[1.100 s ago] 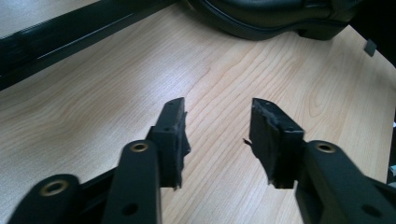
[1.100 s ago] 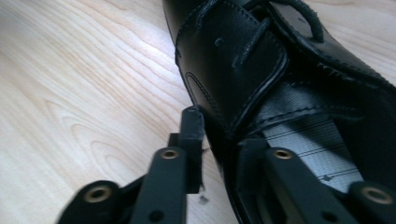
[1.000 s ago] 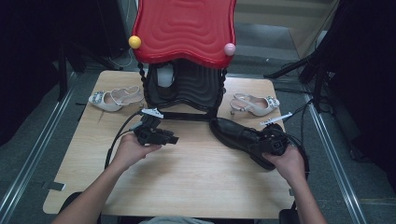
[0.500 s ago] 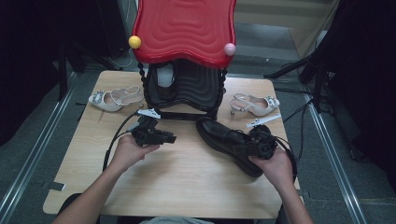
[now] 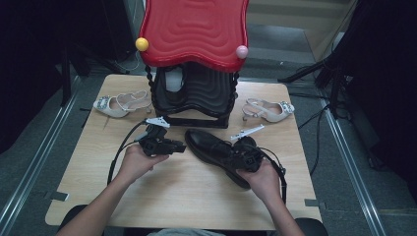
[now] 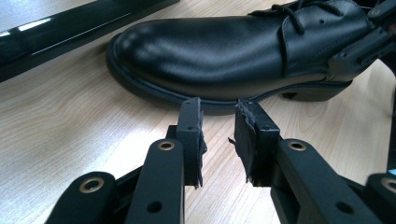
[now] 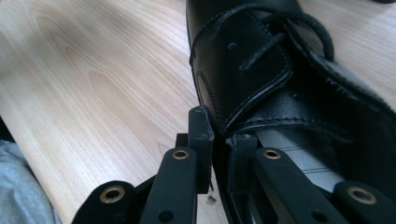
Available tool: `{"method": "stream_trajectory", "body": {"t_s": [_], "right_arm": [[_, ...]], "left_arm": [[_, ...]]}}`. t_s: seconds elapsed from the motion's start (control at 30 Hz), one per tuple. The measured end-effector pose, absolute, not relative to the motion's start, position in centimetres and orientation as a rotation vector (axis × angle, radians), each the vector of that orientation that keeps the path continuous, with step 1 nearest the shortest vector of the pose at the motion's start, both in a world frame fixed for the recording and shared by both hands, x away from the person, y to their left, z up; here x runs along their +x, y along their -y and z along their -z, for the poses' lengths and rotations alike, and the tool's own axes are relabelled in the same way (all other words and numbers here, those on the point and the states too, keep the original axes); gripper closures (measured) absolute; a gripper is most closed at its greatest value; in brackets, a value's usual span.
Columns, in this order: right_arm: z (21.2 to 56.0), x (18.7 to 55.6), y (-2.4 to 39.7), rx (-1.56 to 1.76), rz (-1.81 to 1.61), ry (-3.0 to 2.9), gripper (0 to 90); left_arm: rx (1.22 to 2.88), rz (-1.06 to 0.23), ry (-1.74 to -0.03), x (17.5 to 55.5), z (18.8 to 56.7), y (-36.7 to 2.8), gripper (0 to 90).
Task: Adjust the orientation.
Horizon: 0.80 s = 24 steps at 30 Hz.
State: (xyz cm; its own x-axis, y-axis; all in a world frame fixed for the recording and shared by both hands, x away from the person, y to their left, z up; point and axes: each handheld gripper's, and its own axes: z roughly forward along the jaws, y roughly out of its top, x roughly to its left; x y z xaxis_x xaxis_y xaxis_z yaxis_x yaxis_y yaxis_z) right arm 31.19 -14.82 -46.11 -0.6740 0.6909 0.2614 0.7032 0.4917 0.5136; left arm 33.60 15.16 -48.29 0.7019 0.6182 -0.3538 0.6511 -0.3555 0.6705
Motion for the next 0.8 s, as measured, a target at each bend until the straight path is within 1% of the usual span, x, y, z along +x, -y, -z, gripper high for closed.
{"method": "stream_trajectory", "body": {"t_s": [0.13, 0.2, 0.3, 0.37, 0.4, 0.43, 0.47, 0.5, 0.57, 0.8], "right_arm": [[46.7, 30.9, 14.8, -1.235, 0.945, 2.709, 80.2], [46.5, 31.0, 15.1, -1.243, 0.959, 2.693, 75.7], [45.7, 30.9, 15.7, -1.225, 0.988, 2.718, 74.4], [44.9, 30.7, 16.3, -1.224, 1.003, 2.724, 74.9], [44.6, 30.7, 16.6, -1.218, 1.011, 2.724, 76.6], [44.2, 30.8, 17.1, -1.215, 1.016, 2.707, 78.2], [44.0, 30.8, 17.3, -1.219, 1.017, 2.7, 83.4], [43.8, 30.8, 17.8, -1.229, 1.02, 2.73, 86.4], [43.6, 31.2, 18.7, -1.246, 1.05, 2.734, 90.0], [44.3, 33.3, 20.8, -1.385, 1.076, 2.687, 90.0]], "left_arm": [[2.063, 0.028, -0.969, 33.6, 48.5, -14.9, 68.3], [2.057, 0.031, -0.969, 33.5, 48.5, -14.8, 69.6], [2.057, 0.03, -0.963, 33.4, 48.3, -14.7, 72.8], [2.055, 0.041, -0.973, 33.4, 48.3, -14.6, 74.4], [2.05, 0.041, -0.98, 33.4, 48.3, -14.4, 75.9], [2.054, 0.042, -0.977, 33.3, 48.3, -14.4, 79.1], [2.059, 0.036, -0.974, 33.2, 48.3, -14.2, 81.4], [2.056, 0.038, -0.966, 33.1, 48.3, -14.0, 84.3], [2.045, 0.057, -0.959, 33.0, 48.3, -13.6, 86.7], [2.055, 0.038, -0.948, 32.7, 48.8, -11.6, 86.7]]}}
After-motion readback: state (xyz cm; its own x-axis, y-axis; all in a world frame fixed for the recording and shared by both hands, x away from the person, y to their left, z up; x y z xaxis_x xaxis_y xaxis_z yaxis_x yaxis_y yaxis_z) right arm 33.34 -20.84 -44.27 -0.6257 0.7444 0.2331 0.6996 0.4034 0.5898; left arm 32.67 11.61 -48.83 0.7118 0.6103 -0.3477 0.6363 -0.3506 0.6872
